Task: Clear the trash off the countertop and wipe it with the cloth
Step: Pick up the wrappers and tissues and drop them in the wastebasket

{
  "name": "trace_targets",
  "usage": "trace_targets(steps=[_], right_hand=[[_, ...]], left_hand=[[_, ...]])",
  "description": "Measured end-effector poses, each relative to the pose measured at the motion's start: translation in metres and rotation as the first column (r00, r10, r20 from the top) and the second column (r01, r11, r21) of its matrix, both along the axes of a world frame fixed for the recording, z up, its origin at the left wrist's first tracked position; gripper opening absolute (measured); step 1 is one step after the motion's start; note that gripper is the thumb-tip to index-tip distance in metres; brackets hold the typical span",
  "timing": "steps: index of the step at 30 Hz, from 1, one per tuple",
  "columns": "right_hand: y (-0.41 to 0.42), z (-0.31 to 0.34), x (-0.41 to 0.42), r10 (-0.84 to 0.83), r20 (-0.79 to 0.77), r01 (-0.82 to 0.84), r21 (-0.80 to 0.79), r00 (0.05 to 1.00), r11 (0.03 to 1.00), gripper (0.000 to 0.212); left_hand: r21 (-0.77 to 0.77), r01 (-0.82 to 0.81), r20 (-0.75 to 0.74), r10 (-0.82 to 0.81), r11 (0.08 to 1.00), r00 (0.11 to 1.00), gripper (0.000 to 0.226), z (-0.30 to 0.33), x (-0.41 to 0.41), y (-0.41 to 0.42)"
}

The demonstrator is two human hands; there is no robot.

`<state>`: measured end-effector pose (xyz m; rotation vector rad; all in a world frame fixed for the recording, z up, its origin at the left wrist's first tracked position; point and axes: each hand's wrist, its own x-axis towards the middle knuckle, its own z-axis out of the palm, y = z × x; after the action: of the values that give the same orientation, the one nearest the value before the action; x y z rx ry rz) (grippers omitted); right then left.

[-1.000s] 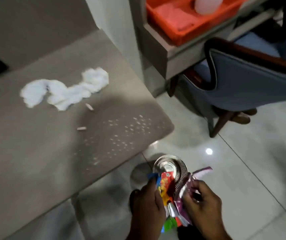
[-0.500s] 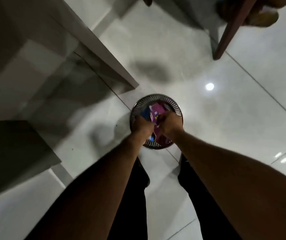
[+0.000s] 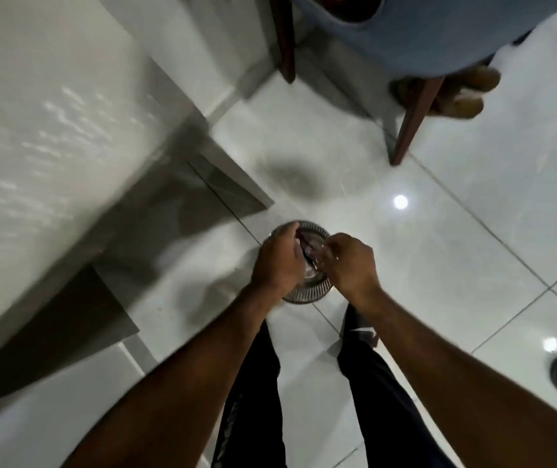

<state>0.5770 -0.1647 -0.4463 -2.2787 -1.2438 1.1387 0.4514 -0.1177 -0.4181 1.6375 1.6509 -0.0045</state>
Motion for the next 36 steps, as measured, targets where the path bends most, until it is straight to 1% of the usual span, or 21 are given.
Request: trace_targets(steps=[2, 4, 7, 8, 10, 13, 15, 16, 18, 20, 21, 23, 24, 25, 26, 27, 28, 30, 32, 34, 36], right_hand=[[-0.003, 0.064, 0.011, -0.062, 0.007, 0.06, 0.126, 0.998, 0.99, 0.01], [0.001, 0.132, 0.017, -0.123, 0.016, 0.116, 0.25, 0.992, 0.961, 0.009], [0.022, 0.22, 0.014, -0.159, 0.028, 0.136, 0.383, 0.987, 0.914, 0.01], [0.033, 0.247, 0.008, -0.152, 0.034, 0.122, 0.431, 0.988, 0.894, 0.009], [0.06, 0.296, -0.01, -0.104, 0.04, 0.068, 0.513, 0.994, 0.856, 0.008], [0.108, 0.349, -0.049, -0.01, 0.07, -0.032, 0.568, 0.998, 0.822, 0.008], [0.14, 0.371, -0.084, 0.047, 0.101, -0.097, 0.578, 0.994, 0.81, 0.011], [0.156, 0.379, -0.103, 0.083, 0.114, -0.134, 0.576, 0.99, 0.807, 0.013], [0.186, 0.387, -0.141, 0.202, 0.146, -0.249, 0.542, 0.968, 0.802, 0.017], [0.212, 0.386, -0.179, 0.357, 0.214, -0.416, 0.454, 0.909, 0.788, 0.026], [0.224, 0.384, -0.196, 0.43, 0.256, -0.499, 0.389, 0.866, 0.774, 0.03], [0.243, 0.374, -0.222, 0.56, 0.337, -0.643, 0.231, 0.757, 0.73, 0.04], [0.251, 0.367, -0.232, 0.611, 0.363, -0.692, 0.15, 0.703, 0.707, 0.046], [0.257, 0.359, -0.241, 0.653, 0.384, -0.727, 0.076, 0.653, 0.683, 0.05], [0.262, 0.352, -0.247, 0.684, 0.42, -0.757, 0.011, 0.597, 0.654, 0.048], [0.266, 0.347, -0.251, 0.701, 0.466, -0.778, -0.042, 0.539, 0.626, 0.043], [0.269, 0.344, -0.255, 0.699, 0.507, -0.784, -0.069, 0.505, 0.617, 0.039], [0.277, 0.341, -0.264, 0.662, 0.535, -0.764, -0.047, 0.524, 0.643, 0.034], [0.282, 0.342, -0.272, 0.642, 0.543, -0.752, -0.027, 0.542, 0.658, 0.033], [0.286, 0.342, -0.278, 0.634, 0.558, -0.746, -0.039, 0.536, 0.665, 0.03], [0.287, 0.341, -0.28, 0.618, 0.58, -0.738, -0.043, 0.531, 0.674, 0.026]], left_hand=[[0.1, 0.043, 0.042, -0.048, 0.994, 0.998, 0.042, 0.07, 0.005, 0.003], [0.256, 0.112, 0.106, -0.143, 0.96, 0.984, 0.041, 0.145, 0.005, 0.004], [0.489, 0.195, 0.15, -0.302, 0.85, 0.942, 0.038, 0.24, 0.0, 0.007], [0.553, 0.192, 0.146, -0.321, 0.811, 0.936, 0.037, 0.267, -0.006, 0.012], [0.647, 0.122, 0.15, -0.283, 0.753, 0.947, 0.035, 0.313, -0.028, 0.026], [0.745, -0.01, 0.145, -0.147, 0.666, 0.979, 0.03, 0.356, -0.082, 0.061], [0.773, -0.032, 0.055, -0.017, 0.634, 0.998, 0.027, 0.366, -0.135, 0.088], [0.764, -0.027, -0.006, 0.049, 0.645, 0.999, 0.025, 0.367, -0.162, 0.103], [0.703, -0.032, -0.138, 0.181, 0.71, 0.974, 0.024, 0.359, -0.211, 0.131], [0.62, -0.042, -0.278, 0.269, 0.783, 0.922, 0.034, 0.345, -0.253, 0.155], [0.57, -0.03, -0.346, 0.273, 0.821, 0.898, 0.043, 0.337, -0.27, 0.165], [0.474, 0.052, -0.444, 0.188, 0.879, 0.876, 0.055, 0.321, -0.294, 0.176], [0.439, 0.128, -0.489, 0.117, 0.89, 0.864, 0.053, 0.311, -0.304, 0.178], [0.415, 0.219, -0.537, 0.044, 0.883, 0.842, 0.047, 0.301, -0.312, 0.177], [0.404, 0.297, -0.575, -0.012, 0.865, 0.818, 0.039, 0.294, -0.318, 0.176], [0.413, 0.346, -0.596, -0.037, 0.843, 0.802, 0.033, 0.291, -0.321, 0.174], [0.437, 0.371, -0.605, -0.038, 0.82, 0.796, 0.028, 0.291, -0.324, 0.173], [0.5, 0.359, -0.585, 0.002, 0.788, 0.811, 0.022, 0.295, -0.332, 0.172], [0.57, 0.26, -0.526, 0.103, 0.779, 0.844, 0.015, 0.302, -0.345, 0.177], [0.556, 0.159, -0.497, 0.173, 0.816, 0.851, 0.018, 0.305, -0.36, 0.189], [0.496, 0.059, -0.438, 0.191, 0.866, 0.878, 0.025, 0.303, -0.372, 0.204]])
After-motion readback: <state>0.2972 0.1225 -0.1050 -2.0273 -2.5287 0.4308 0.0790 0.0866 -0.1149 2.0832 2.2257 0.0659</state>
